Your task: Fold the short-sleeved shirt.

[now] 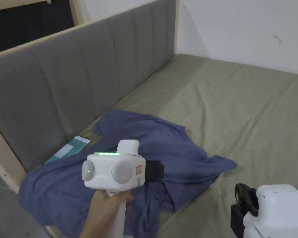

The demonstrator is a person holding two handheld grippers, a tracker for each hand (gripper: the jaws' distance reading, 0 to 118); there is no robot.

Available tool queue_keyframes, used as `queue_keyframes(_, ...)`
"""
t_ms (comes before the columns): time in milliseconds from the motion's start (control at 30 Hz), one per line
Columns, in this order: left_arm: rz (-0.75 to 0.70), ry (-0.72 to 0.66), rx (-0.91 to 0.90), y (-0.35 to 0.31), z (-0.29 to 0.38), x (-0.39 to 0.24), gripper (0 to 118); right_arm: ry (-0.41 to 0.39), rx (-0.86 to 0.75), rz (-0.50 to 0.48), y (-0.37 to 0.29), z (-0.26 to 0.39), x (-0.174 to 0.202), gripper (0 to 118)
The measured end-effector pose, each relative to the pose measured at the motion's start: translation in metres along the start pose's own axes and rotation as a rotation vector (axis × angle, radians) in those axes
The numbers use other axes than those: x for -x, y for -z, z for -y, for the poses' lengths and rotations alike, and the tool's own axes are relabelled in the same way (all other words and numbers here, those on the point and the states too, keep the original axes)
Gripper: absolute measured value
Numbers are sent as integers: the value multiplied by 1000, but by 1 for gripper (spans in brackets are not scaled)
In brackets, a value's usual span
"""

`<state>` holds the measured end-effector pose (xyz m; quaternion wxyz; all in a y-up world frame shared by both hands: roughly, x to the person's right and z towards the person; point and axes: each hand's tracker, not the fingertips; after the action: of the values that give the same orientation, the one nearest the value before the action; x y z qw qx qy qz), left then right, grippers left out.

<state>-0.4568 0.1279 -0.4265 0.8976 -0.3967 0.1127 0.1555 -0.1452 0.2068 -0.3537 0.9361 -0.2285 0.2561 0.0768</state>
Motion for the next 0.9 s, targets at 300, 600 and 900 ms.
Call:
queue_keyframes(300, -115, 60, 211, 66, 10, -41, 108, 108, 138, 76, 28, 24, -41, 0)
queue_keyframes(600, -163, -64, 196, 56, -14, -22, 10, 208, 187, 98, 29, 37, -59, 0)
queue_keyframes(900, 71, -251, 150, 12, -39, -29, 10, 269, 155, 177, 1, 38, -96, 0)
